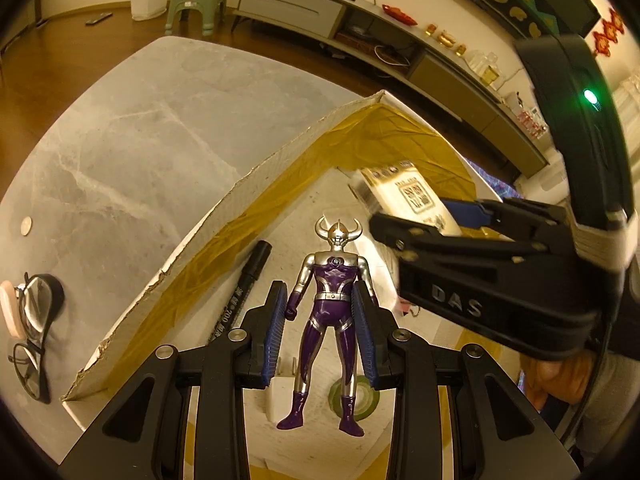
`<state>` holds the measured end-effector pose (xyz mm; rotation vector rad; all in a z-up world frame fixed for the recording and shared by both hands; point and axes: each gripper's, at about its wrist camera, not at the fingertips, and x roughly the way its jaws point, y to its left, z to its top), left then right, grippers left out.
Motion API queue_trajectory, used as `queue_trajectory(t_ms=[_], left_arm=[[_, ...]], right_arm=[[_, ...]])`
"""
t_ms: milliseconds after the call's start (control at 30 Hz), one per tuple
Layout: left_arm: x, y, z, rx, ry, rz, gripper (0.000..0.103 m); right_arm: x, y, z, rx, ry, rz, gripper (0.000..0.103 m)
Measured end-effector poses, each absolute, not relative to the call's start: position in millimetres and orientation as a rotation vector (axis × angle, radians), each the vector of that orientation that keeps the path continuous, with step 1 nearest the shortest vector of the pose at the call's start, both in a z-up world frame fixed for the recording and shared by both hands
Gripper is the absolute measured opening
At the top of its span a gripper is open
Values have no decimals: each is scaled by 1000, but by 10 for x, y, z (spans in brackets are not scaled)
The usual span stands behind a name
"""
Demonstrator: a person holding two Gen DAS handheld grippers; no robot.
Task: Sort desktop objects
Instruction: 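Lower the action figure and tissue pack with both grippers into the box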
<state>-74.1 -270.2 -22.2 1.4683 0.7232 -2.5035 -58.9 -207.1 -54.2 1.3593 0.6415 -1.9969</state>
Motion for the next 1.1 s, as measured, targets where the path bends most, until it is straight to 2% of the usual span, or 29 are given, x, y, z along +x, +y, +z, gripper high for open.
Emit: queue_trajectory(t_ms=[567,633,700,1100], left_arm=[[-823,-2718,-303,1529,786,-2469,36],[-825,-2738,-311,1533,804,-2457,39],[-855,-2775,-320,1529,821,-2451,43],[-761,-2710,-228,1504,767,-2490,43]], right_arm=[[-774,-2239,-656,1406,605,-2016,53],[-801,-2220,-652,1406,594,-2031,55],[-820,-2210,-628,1402,587,-2047,63],[-680,-2102,-546,1396,639,-2010,67]])
